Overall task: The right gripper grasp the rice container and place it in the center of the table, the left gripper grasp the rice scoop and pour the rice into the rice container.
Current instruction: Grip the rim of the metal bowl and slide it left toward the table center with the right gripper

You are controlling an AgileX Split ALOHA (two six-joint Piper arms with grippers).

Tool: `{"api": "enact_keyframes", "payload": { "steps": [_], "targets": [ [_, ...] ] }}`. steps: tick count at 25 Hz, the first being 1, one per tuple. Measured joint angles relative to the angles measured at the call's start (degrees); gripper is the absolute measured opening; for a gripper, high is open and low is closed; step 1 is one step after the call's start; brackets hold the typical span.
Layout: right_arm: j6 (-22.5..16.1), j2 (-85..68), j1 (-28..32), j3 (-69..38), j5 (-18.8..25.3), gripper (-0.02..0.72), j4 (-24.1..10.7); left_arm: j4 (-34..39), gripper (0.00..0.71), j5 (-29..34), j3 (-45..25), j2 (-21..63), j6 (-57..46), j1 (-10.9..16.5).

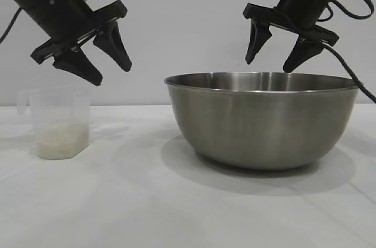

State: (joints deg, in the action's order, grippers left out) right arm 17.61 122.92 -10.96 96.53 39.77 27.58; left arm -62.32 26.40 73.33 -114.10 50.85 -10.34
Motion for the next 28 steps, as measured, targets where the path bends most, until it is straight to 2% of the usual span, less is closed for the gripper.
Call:
{"api": "enact_keyframes", "payload": {
  "steps": [14, 18, 21, 28],
  "targets": [
    [0.0, 0.0, 0.0, 0.0, 0.0, 0.508, 0.0, 0.0, 0.401, 0.3, 0.0, 0.0, 0.0, 0.0],
    [0.0, -0.8, 0.0, 0.0, 1.8, 0.508, -0.2, 0.0, 0.401, 0.4, 0.0, 0.0, 0.0, 0.0],
    [0.0, -2.4, 0.0, 1.1, 6.4, 0.508, -1.8, 0.0, 0.401, 0.6, 0.0, 0.0, 0.0, 0.0],
    [0.0, -5.0, 0.0, 1.8, 22.4, 0.508, -4.9, 0.0, 0.401, 0.7, 0.0, 0.0, 0.0, 0.0]
  ]
}}
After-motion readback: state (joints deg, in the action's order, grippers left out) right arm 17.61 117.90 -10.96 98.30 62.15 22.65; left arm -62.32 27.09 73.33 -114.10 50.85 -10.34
